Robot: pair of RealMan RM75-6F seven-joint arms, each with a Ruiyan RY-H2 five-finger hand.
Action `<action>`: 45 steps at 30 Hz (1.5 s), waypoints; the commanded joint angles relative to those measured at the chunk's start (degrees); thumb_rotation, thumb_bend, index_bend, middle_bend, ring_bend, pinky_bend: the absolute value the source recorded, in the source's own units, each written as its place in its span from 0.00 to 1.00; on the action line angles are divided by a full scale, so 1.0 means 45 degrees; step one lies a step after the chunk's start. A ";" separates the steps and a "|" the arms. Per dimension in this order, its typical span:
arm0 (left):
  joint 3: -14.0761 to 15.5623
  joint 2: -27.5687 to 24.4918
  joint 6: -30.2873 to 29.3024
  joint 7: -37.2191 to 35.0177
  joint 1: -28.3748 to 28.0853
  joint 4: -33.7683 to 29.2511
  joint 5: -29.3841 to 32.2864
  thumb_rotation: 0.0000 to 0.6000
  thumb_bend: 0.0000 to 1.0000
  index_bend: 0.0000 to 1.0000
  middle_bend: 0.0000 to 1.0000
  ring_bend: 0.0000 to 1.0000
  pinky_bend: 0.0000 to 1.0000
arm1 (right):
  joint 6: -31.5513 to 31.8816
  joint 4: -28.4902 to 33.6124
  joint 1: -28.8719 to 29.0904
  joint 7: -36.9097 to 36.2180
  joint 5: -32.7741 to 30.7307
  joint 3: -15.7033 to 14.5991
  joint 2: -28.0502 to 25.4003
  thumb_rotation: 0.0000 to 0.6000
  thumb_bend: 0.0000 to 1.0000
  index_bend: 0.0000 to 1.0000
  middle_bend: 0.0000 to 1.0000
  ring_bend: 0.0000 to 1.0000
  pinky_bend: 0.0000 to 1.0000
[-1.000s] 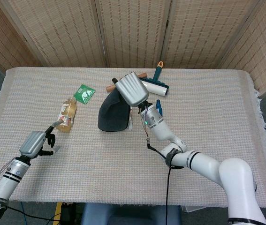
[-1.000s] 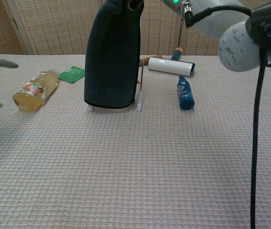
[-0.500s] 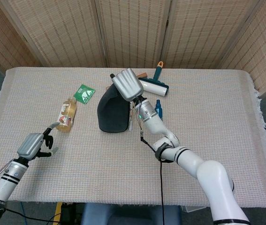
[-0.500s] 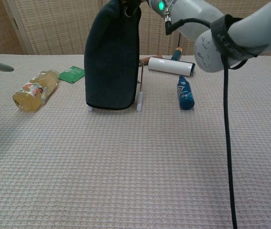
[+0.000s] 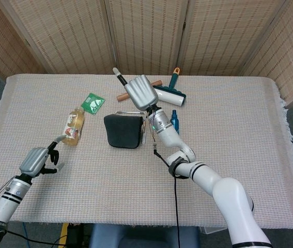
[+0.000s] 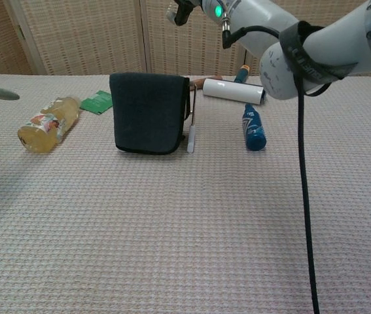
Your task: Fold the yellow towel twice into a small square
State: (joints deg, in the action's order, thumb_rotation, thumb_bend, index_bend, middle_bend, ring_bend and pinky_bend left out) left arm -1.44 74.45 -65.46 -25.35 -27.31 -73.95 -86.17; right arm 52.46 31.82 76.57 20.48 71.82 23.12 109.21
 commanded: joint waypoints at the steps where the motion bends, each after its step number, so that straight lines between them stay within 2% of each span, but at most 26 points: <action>1: -0.0010 -0.0013 -0.0010 0.0027 -0.0002 -0.0026 -0.0017 1.00 0.36 0.01 0.71 0.62 0.84 | 0.0138 0.0251 -0.0179 0.0007 0.0010 -0.0095 -0.0160 1.00 0.41 0.00 0.92 1.00 1.00; 6: -0.0038 -0.0038 0.0022 0.0082 -0.0020 -0.0062 -0.0016 1.00 0.36 0.01 0.71 0.62 0.84 | 0.0567 0.1332 -0.0812 -0.0057 0.0151 -0.0387 -0.0815 1.00 0.41 0.00 0.92 1.00 1.00; 12: -0.0201 -0.0112 -0.0021 0.0236 -0.0117 -0.0174 -0.0010 1.00 0.36 0.01 0.71 0.62 0.84 | 0.1210 0.3630 -0.1966 -0.0081 0.0224 -0.0730 -0.2094 1.00 0.41 0.00 0.92 1.00 1.00; 22: -0.0470 -0.0408 -0.0164 0.1063 -0.0189 -0.0504 0.0139 1.00 0.36 0.01 0.70 0.60 0.82 | 0.1823 0.8616 -0.4344 0.0603 -0.0211 -0.1472 -0.5167 1.00 0.41 0.11 0.87 1.00 1.00; 26: -0.0614 -0.0580 -0.0359 0.1608 -0.0095 -0.0691 0.0330 1.00 0.36 0.02 0.68 0.57 0.76 | 0.2178 1.0448 -0.5360 0.0541 -0.0329 -0.1848 -0.6444 1.00 0.41 0.13 0.84 1.00 1.00; 28: -0.0674 -0.0682 -0.0457 0.1919 -0.0017 -0.0810 0.0460 1.00 0.36 0.03 0.66 0.53 0.69 | 0.2394 1.1161 -0.5862 0.0475 -0.0265 -0.2102 -0.7032 1.00 0.41 0.15 0.82 0.97 1.00; 32: -0.0750 -0.1003 -0.0386 0.2372 0.0137 -0.1280 0.0879 1.00 0.36 0.05 0.61 0.48 0.65 | 0.2852 1.2178 -0.6834 -0.0107 0.0023 -0.2622 -0.7966 1.00 0.42 0.20 0.75 0.85 0.97; 37: -0.0810 -0.1029 -0.0898 0.3564 0.0462 -0.1302 0.1117 1.00 0.36 0.06 0.53 0.43 0.56 | 0.3478 1.2993 -0.8184 -0.1062 0.0346 -0.3376 -0.8878 1.00 0.43 0.20 0.62 0.65 0.77; 39: -0.0814 -0.0994 -0.1203 0.3949 0.0632 -0.1329 0.1135 1.00 0.36 0.06 0.51 0.42 0.52 | 0.3676 1.3219 -0.8745 -0.1547 0.0595 -0.3774 -0.9255 1.00 0.44 0.20 0.54 0.53 0.57; 41: -0.0800 -0.0968 -0.1424 0.4271 0.0778 -0.1361 0.1157 1.00 0.36 0.07 0.49 0.41 0.50 | 0.3975 1.3269 -0.9226 -0.1924 0.0823 -0.4054 -0.9476 1.00 0.44 0.20 0.47 0.43 0.41; 42: -0.0794 -0.0950 -0.1581 0.4521 0.0887 -0.1397 0.1194 1.00 0.36 0.07 0.48 0.40 0.50 | 0.4206 1.3271 -0.9546 -0.2187 0.0985 -0.4224 -0.9583 1.00 0.45 0.20 0.44 0.38 0.36; 45: -0.0810 -0.0908 -0.1978 0.5158 0.1206 -0.1602 0.1410 1.00 0.35 0.07 0.46 0.39 0.49 | 0.4853 1.3203 -1.0344 -0.2825 0.1411 -0.4619 -0.9771 1.00 0.45 0.20 0.38 0.33 0.34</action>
State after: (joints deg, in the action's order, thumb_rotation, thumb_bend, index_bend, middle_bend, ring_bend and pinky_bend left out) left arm -5.03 70.21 -73.25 -3.56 -22.86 -80.52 -80.49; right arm 72.13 91.14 32.42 9.93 76.50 3.97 66.23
